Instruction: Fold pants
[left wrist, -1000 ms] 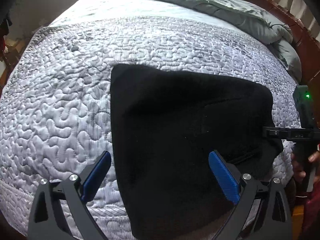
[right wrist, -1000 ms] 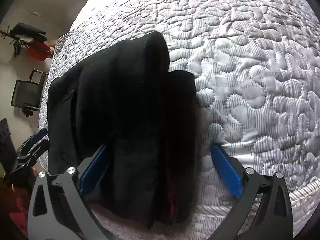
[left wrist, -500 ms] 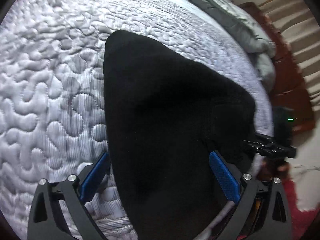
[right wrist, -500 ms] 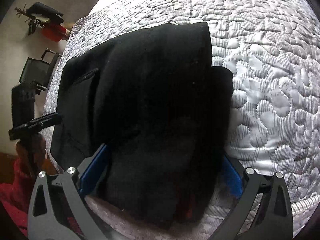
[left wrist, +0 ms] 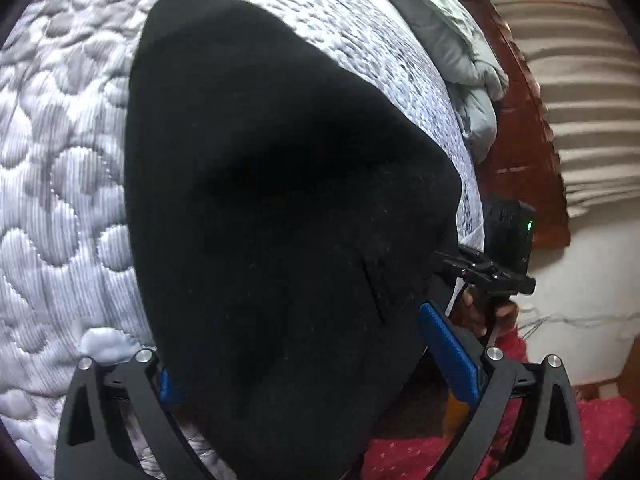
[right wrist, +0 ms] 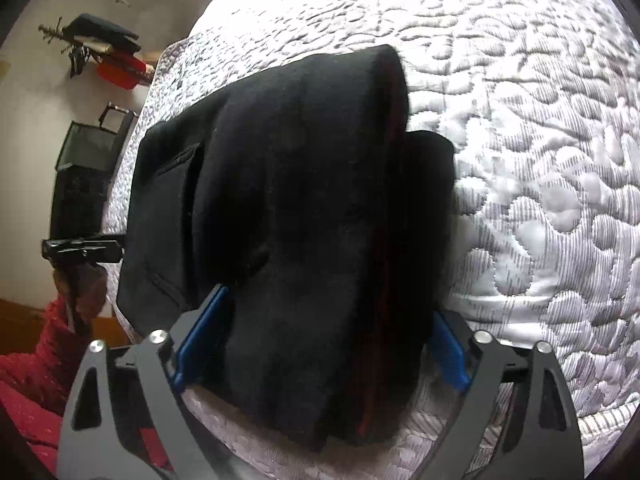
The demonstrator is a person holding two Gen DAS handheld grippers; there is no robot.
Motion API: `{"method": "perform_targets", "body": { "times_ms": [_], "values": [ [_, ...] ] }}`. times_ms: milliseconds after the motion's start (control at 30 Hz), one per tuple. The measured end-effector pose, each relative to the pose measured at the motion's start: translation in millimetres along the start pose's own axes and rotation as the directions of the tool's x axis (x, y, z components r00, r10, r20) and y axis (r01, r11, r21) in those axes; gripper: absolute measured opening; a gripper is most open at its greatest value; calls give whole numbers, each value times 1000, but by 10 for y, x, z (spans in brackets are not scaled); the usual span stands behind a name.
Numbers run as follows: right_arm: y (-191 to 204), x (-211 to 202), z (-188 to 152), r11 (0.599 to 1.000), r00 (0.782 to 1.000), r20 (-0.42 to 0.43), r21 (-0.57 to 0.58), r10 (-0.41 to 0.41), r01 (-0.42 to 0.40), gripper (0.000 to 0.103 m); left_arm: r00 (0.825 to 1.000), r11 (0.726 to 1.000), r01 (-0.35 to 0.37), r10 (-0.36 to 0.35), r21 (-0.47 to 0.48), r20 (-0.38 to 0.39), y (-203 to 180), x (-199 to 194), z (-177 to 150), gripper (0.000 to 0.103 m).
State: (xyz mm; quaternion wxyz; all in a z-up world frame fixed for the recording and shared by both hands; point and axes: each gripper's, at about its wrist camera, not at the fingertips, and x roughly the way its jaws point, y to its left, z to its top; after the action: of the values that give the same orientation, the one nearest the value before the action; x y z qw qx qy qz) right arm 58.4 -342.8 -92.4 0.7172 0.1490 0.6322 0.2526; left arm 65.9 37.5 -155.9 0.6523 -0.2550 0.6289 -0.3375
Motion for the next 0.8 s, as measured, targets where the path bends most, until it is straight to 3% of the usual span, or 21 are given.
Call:
{"method": "perform_targets", "body": {
  "times_ms": [33,67,100,133,167,233,300,400,533,800],
  "values": [
    [-14,-35,-8,1000,1000,7,5,12,-12,76,1000,1000,3,-3,-10,3,-1,-18,-14,96],
    [-29,-81,-19,1000,999,15,9,29,-29,60,1000,1000,-9,9,-23,10,-7,-37,-23,92],
    [-41,-130,-36,999,998,28,17,47,-48,48,999,998,-53,53,-30,9,-10,-51,-33,77],
    [-31,-178,-58,998,997,38,15,63,-63,44,994,994,-108,108,-31,9,-24,-66,-64,63],
    [-13,-196,-63,998,997,43,11,62,-62,40,993,993,-117,118,-30,19,-33,-101,-86,59],
    [31,-247,-83,998,996,59,9,65,-65,37,994,994,-95,98,-52,57,-31,-195,-163,38],
    [52,-299,-90,996,993,77,13,87,-88,33,993,995,-75,80,-61,84,-51,-246,-208,31],
    [88,-441,-79,990,984,114,16,135,-138,30,990,997,-70,74,-37,120,-141,-309,-259,27],
    [224,-653,67,995,983,154,-28,102,-99,30,987,1000,-22,24,-19,157,-281,-384,-217,26],
    [291,-906,838,996,970,237,-82,47,-28,30,960,1000,-25,20,13,280,-490,-522,373,26]
  ]
}}
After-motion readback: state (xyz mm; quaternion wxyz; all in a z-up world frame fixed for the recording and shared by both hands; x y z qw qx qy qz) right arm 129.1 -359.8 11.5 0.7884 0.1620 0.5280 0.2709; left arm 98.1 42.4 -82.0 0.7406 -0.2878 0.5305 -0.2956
